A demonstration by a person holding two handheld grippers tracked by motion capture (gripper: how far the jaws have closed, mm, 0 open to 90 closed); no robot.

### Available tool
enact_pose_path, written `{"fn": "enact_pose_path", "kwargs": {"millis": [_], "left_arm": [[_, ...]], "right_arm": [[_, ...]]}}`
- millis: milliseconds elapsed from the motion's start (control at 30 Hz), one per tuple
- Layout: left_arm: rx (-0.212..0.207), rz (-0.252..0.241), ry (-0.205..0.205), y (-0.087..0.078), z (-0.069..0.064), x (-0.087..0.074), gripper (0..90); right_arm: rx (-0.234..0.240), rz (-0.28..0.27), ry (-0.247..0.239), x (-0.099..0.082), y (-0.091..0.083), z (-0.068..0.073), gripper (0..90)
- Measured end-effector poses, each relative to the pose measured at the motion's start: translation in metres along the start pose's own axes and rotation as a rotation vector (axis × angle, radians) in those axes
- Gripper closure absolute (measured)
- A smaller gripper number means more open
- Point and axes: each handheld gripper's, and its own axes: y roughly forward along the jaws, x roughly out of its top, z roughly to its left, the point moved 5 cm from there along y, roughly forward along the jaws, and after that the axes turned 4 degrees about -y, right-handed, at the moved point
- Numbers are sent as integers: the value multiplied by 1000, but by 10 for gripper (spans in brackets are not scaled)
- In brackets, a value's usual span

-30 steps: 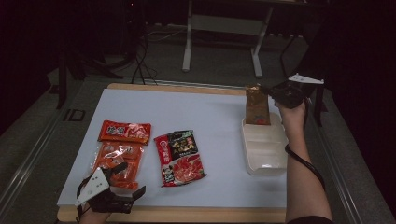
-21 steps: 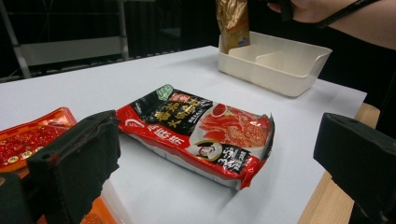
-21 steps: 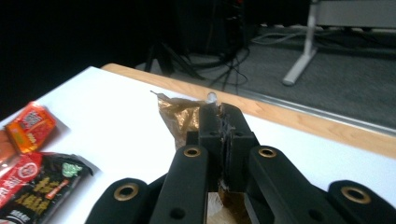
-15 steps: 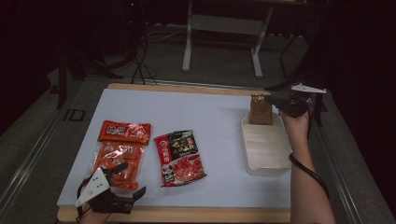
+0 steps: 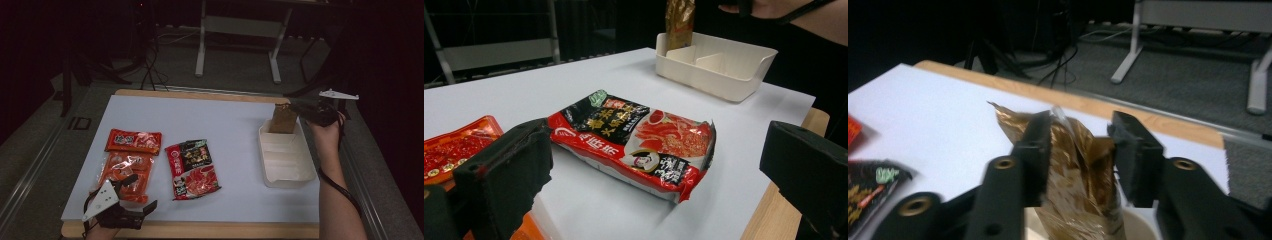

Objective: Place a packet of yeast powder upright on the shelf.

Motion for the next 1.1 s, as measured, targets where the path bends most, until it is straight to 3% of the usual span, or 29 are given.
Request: {"fn": "enact_pose_path", "kwargs": {"millis": [200,433,600,667,833,967,1100], "left_arm": [[7,7,15,0,0,-1,11],[3,-13,-12,1,1,2,12],[46,-12,-30,3,5,4,32],[54,-5,-13,6,3,5,31],[23,47,-45,10,-1,9,29],[30,94,-59,12,0,12,31],[25,116,-75,14,4,14,31]], "right_arm": [[-32,-25,14,15,-9,9,444],[-49,-104,-7,34,-24,30,146],[-10,-147,-9,40,-34,47,108],[12,-156,-31,38,-38,57,108],[64,-161,-123,28,-49,88,138],[107,-190,-144,19,-61,108,139],[122,-180,-161,9,-70,125,135]]}}
